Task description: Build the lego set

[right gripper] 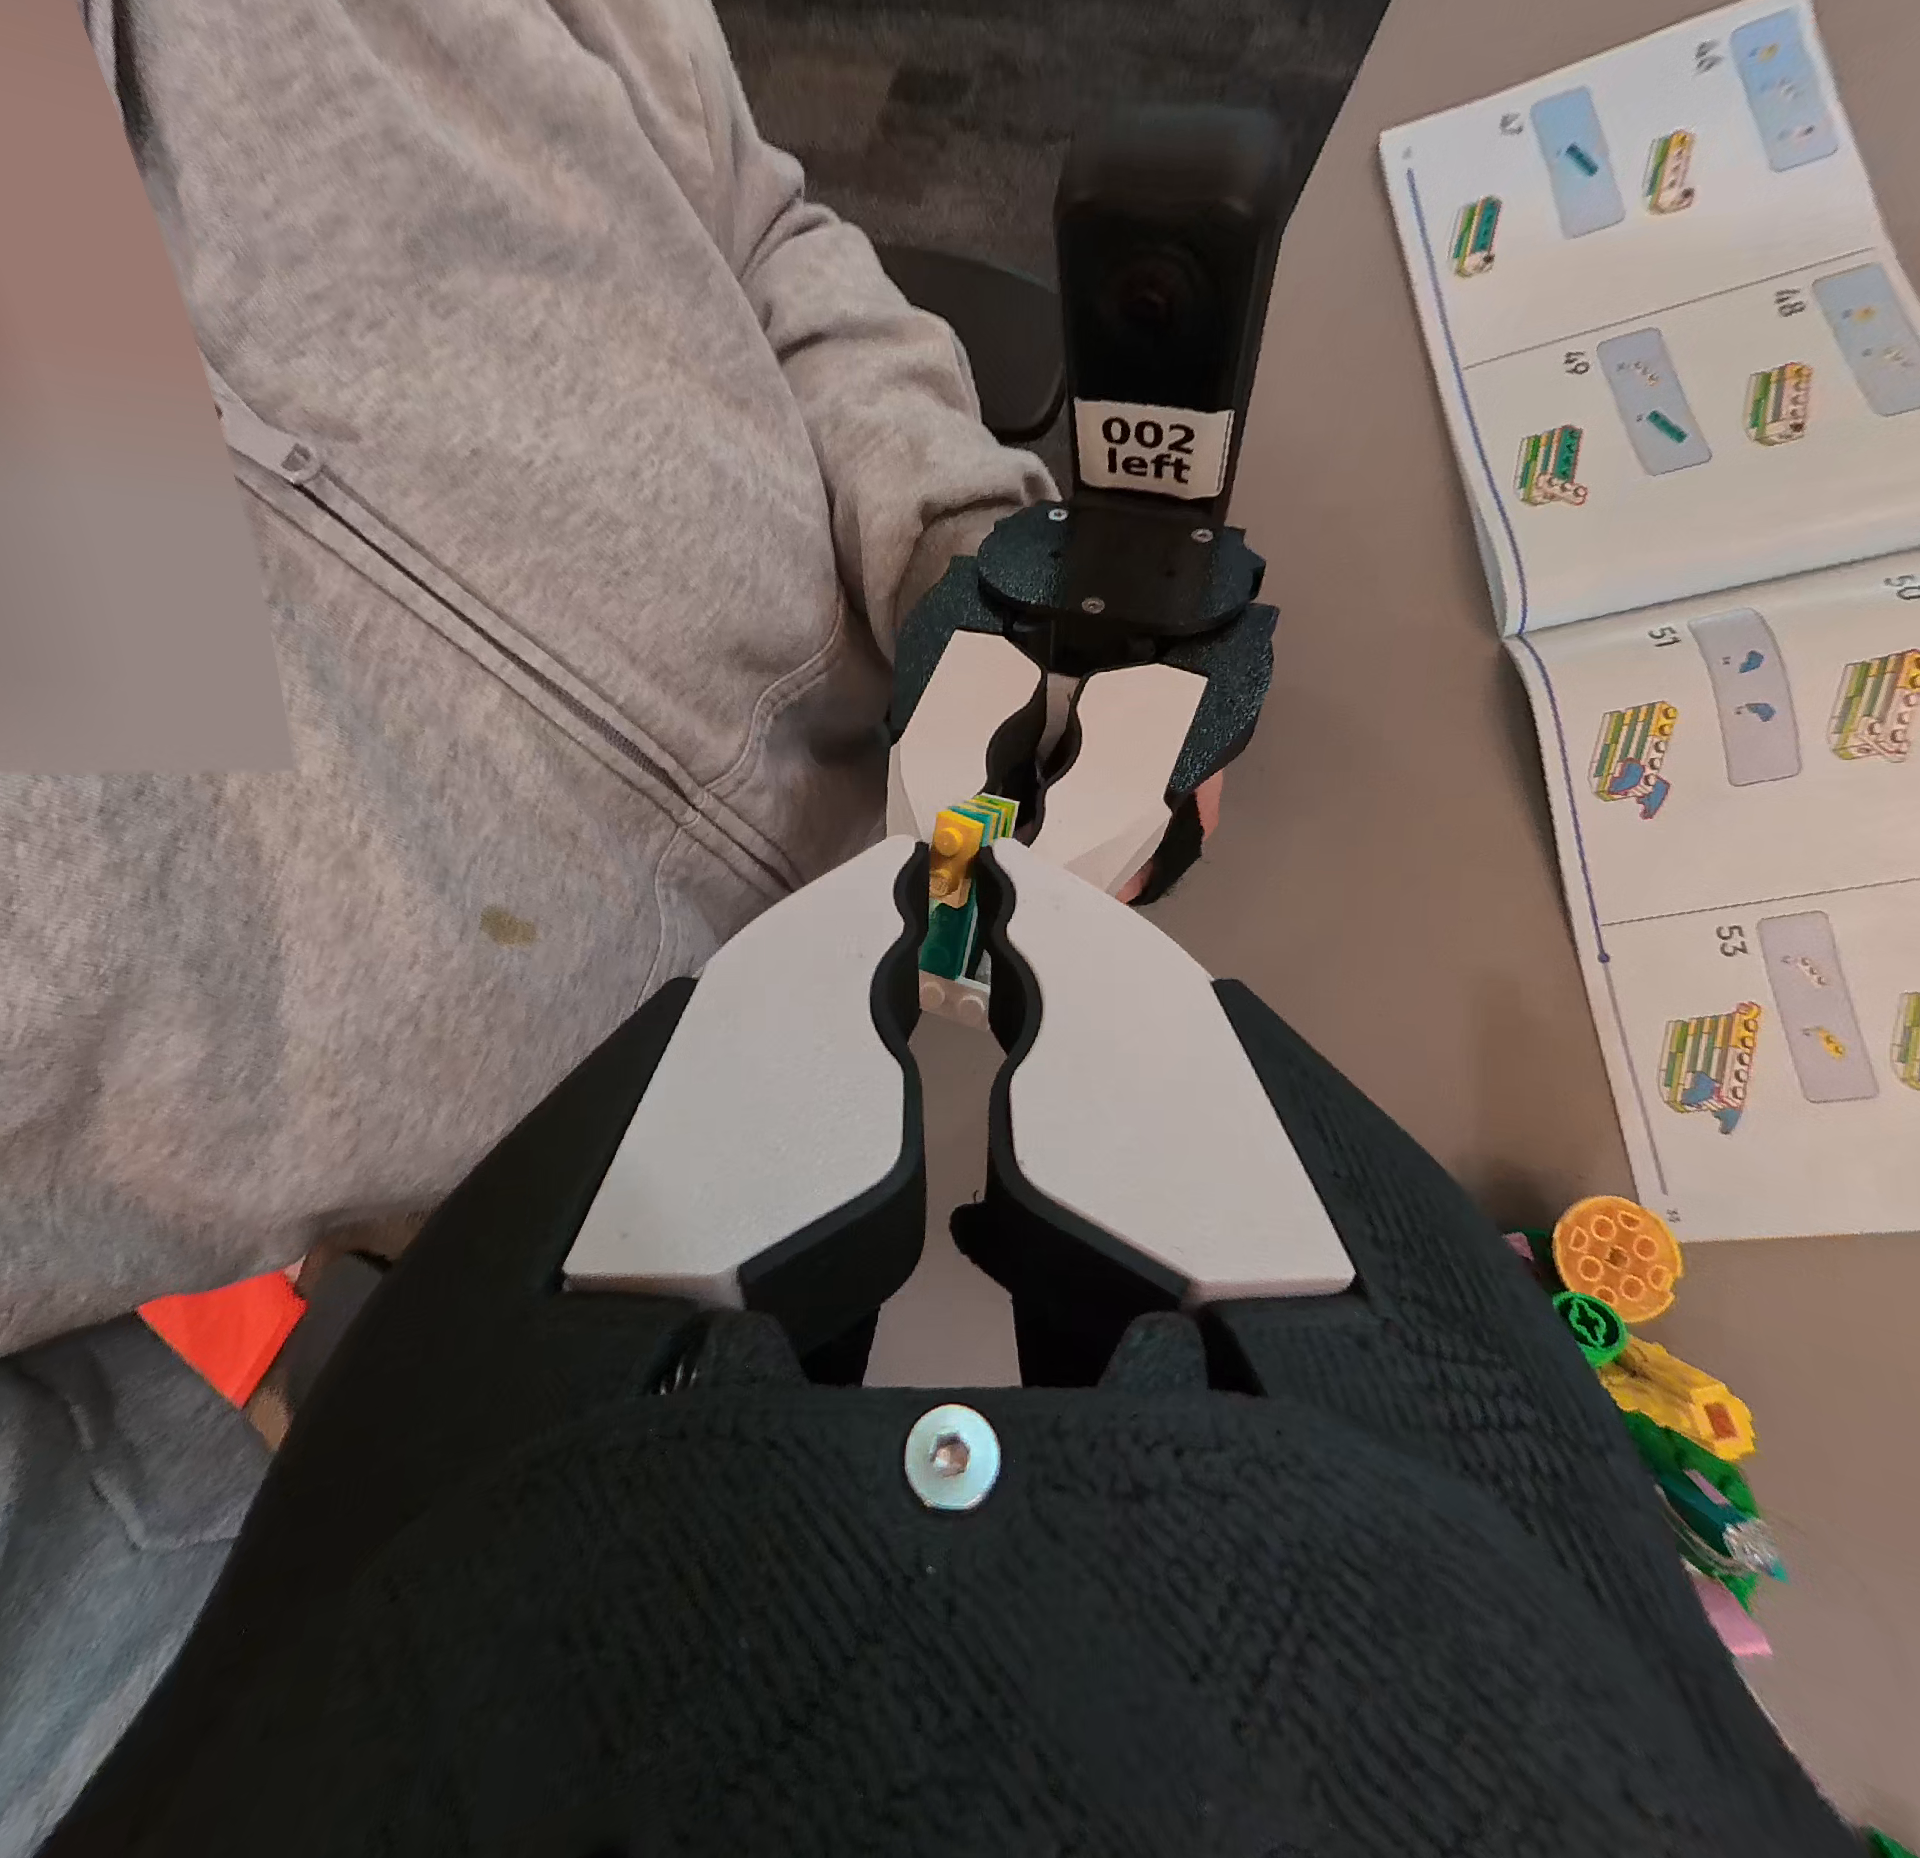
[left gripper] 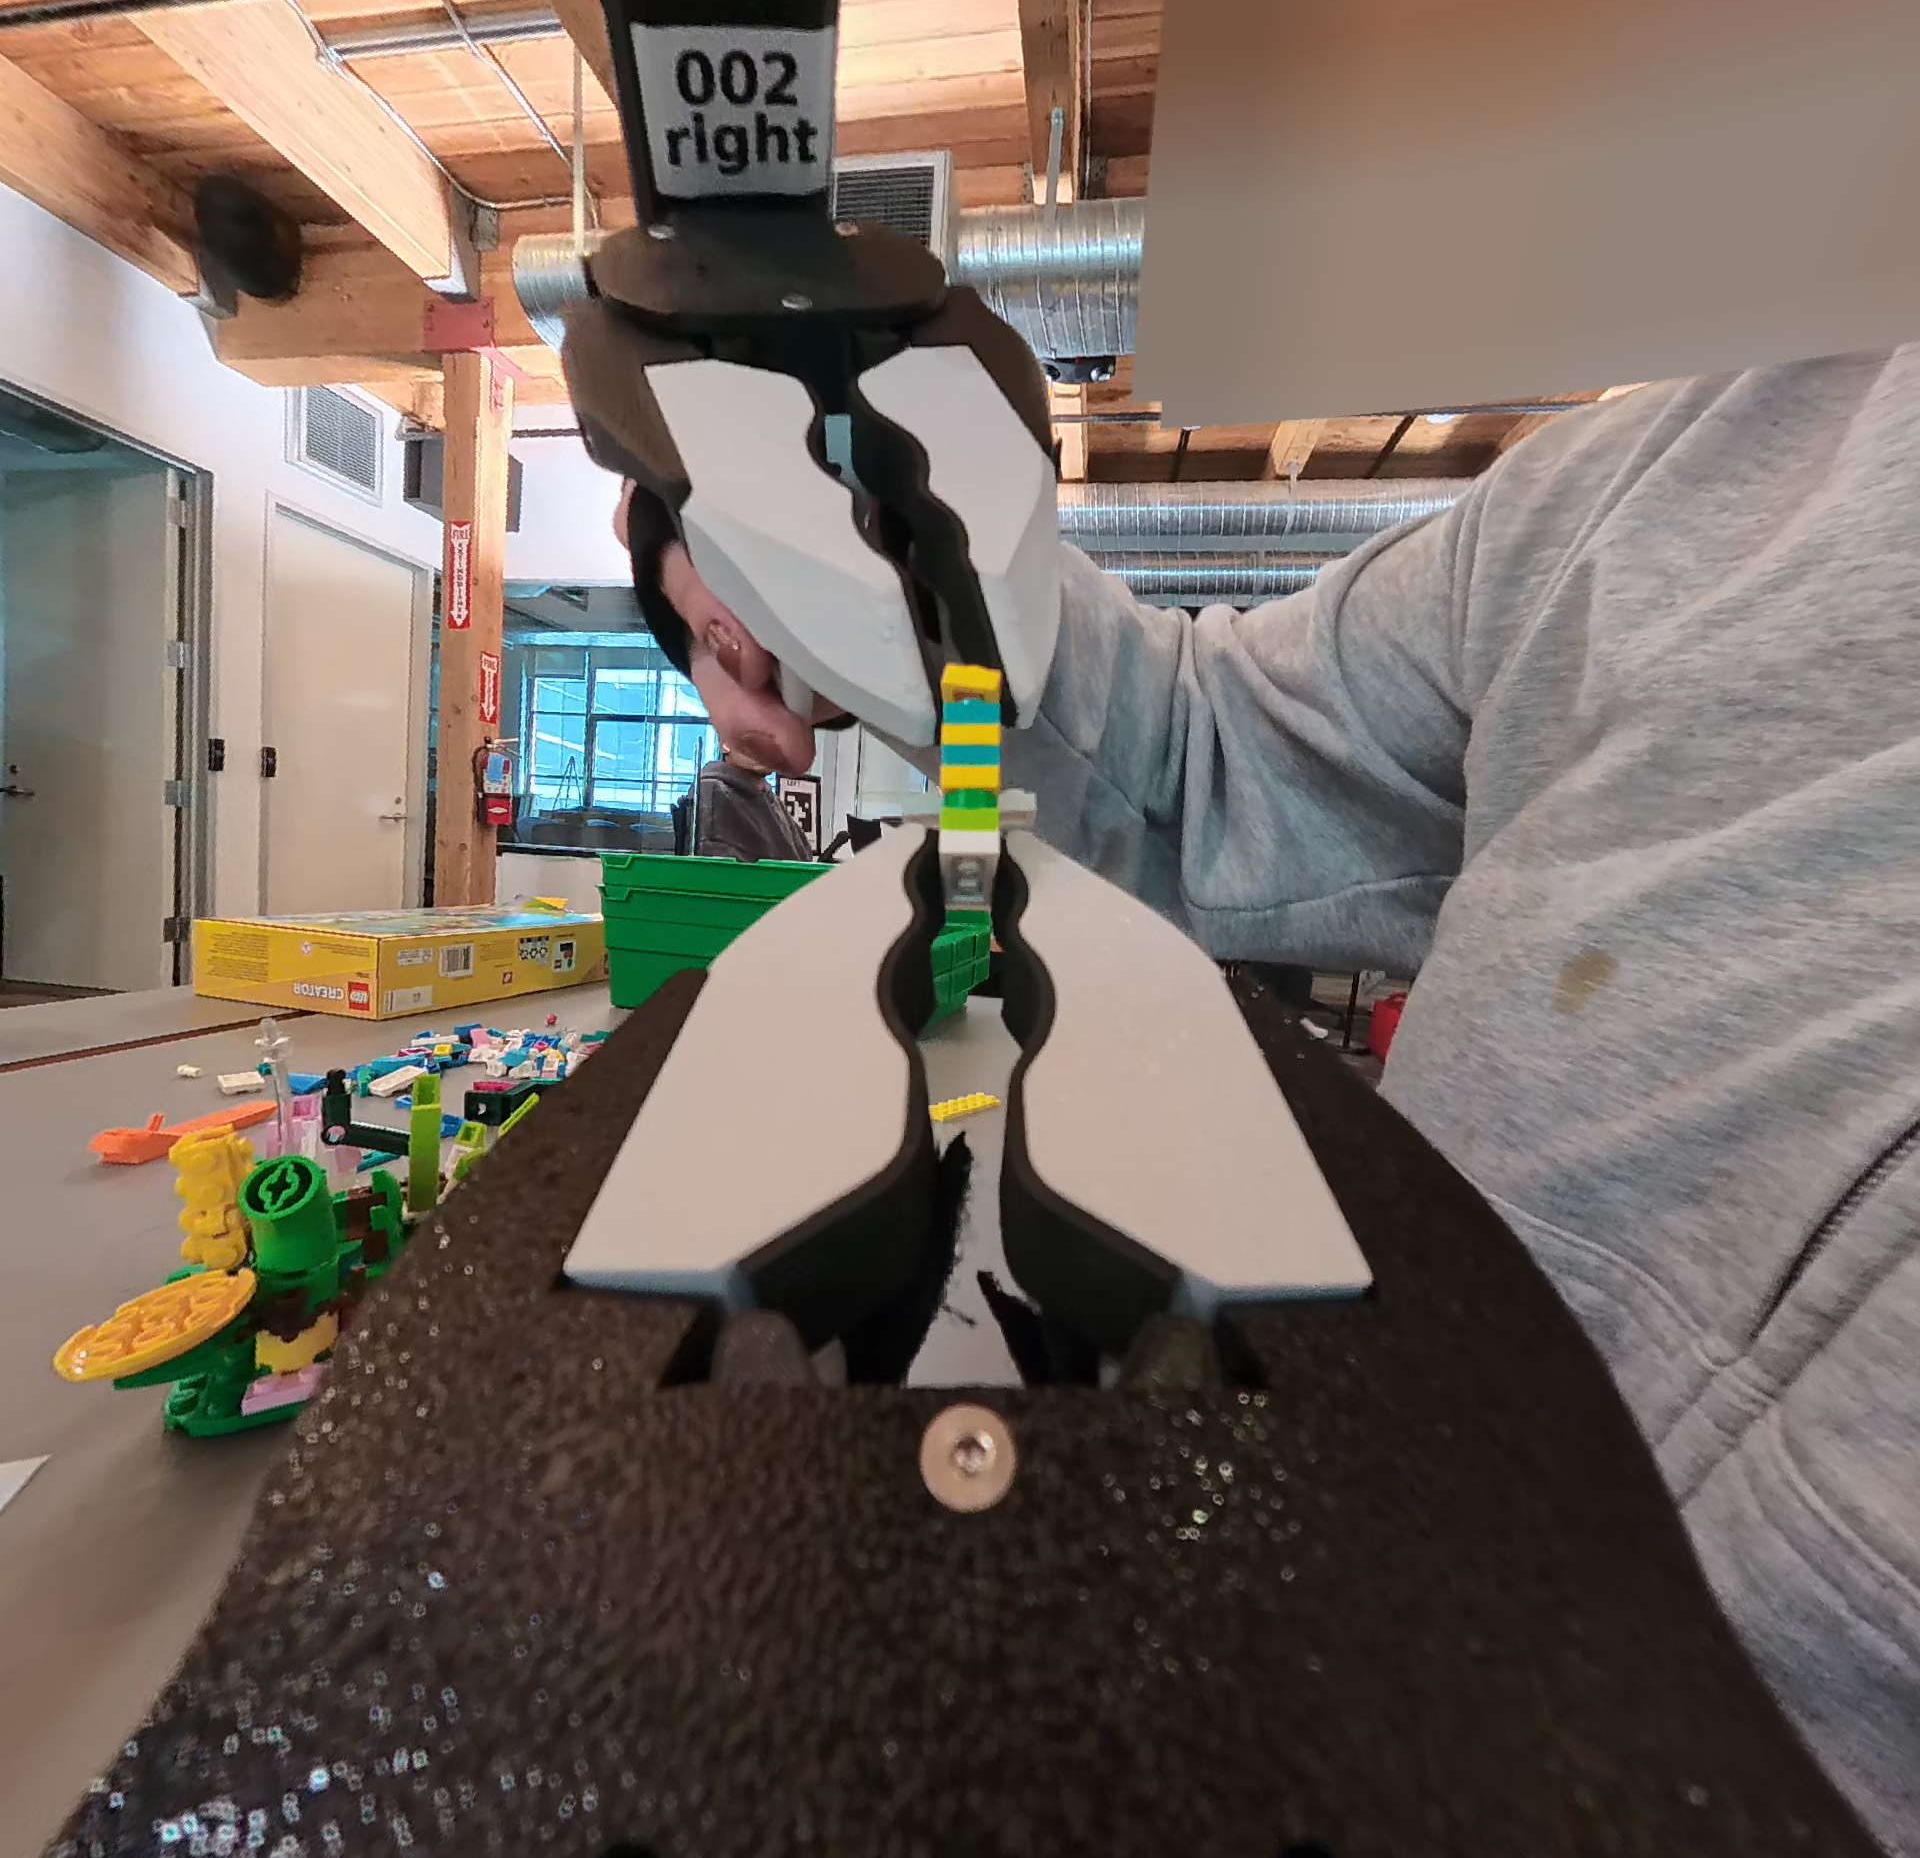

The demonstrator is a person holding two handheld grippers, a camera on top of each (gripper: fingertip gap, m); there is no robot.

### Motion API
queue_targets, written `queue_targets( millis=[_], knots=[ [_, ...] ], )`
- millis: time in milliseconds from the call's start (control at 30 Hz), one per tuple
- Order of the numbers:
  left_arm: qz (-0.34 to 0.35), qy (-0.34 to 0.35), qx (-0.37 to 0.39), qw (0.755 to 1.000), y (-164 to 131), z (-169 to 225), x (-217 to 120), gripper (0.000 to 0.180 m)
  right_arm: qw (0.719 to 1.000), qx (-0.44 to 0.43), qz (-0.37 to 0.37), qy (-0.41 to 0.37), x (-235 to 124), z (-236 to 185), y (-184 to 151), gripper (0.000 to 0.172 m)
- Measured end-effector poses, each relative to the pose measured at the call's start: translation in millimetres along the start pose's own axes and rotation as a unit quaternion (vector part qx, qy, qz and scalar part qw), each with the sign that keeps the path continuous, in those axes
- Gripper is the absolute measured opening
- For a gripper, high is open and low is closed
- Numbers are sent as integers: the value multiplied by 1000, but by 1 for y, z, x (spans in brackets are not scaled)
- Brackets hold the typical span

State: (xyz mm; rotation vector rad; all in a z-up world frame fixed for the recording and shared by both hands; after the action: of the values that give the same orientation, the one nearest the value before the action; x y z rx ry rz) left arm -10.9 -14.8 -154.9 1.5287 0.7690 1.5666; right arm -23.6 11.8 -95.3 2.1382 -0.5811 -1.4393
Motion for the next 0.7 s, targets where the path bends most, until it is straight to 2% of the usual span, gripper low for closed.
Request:
queue_targets(
  millis=[700],
  knots=[
    [0, -1, -1, 1000, -1, 0, -2, 8, 1000, 0, 4, -2, 0, 0, 1, 8]
  ],
)
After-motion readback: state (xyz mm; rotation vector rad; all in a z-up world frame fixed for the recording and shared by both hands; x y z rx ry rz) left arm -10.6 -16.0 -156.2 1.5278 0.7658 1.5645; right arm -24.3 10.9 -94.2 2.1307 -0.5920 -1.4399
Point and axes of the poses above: each gripper's, where its closed fingertips meet, x out along the fingers, y out of its top, z = x × y across the jaws, the point moved 4 cm from there along -x, back along the fingers, and after that the axes turned 3 degrees about y, right-handed, at the moved point
